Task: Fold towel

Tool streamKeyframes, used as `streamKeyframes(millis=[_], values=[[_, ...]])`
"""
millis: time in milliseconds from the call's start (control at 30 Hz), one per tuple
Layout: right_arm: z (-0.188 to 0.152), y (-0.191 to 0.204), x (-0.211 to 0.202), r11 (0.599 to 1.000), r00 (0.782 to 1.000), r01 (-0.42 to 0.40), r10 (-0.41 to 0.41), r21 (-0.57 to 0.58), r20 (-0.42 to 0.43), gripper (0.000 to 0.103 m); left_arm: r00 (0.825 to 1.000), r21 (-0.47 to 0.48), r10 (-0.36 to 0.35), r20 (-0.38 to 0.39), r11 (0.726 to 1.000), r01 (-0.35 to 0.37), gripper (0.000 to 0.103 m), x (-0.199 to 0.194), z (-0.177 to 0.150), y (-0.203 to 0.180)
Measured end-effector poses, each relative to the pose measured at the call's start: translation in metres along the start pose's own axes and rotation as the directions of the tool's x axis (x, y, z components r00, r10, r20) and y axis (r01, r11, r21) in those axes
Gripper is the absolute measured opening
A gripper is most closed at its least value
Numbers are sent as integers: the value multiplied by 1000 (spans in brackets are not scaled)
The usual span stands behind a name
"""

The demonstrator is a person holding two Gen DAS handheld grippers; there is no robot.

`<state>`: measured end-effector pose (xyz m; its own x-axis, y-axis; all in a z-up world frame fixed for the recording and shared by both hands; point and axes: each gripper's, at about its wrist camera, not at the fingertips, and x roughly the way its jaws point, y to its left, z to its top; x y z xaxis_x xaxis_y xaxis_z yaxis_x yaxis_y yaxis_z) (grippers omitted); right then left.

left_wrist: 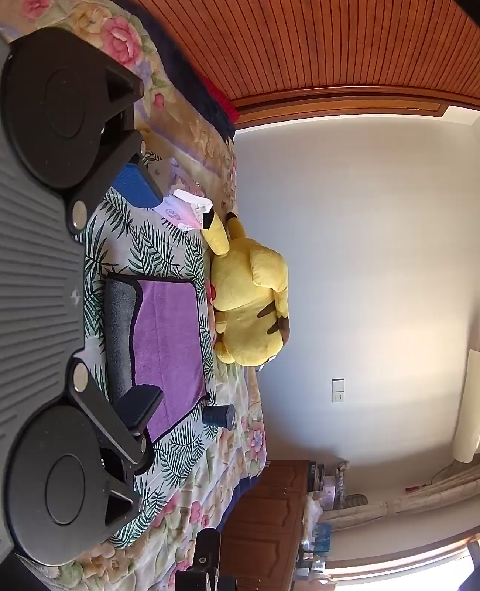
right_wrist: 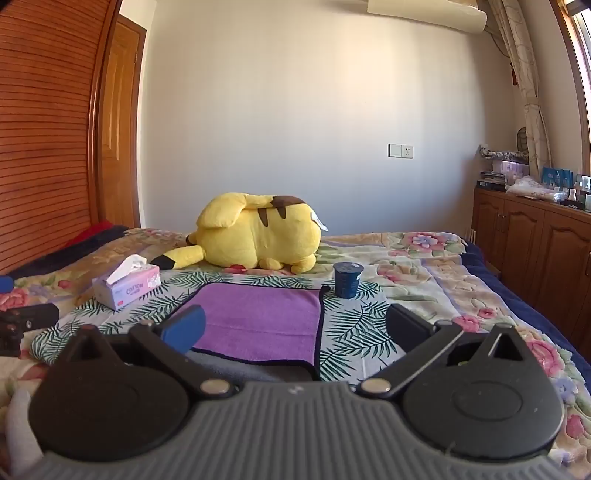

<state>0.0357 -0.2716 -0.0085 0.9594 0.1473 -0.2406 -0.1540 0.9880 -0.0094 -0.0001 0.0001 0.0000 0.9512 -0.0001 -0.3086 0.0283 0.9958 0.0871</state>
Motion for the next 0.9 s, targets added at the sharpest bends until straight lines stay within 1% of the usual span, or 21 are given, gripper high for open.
streamKeyframes(millis=[900], values=[[1, -1, -1, 1000, 1000, 1, -1, -2, 3, 103, 1000, 8, 3, 5, 1000, -3, 87, 0, 0, 0]])
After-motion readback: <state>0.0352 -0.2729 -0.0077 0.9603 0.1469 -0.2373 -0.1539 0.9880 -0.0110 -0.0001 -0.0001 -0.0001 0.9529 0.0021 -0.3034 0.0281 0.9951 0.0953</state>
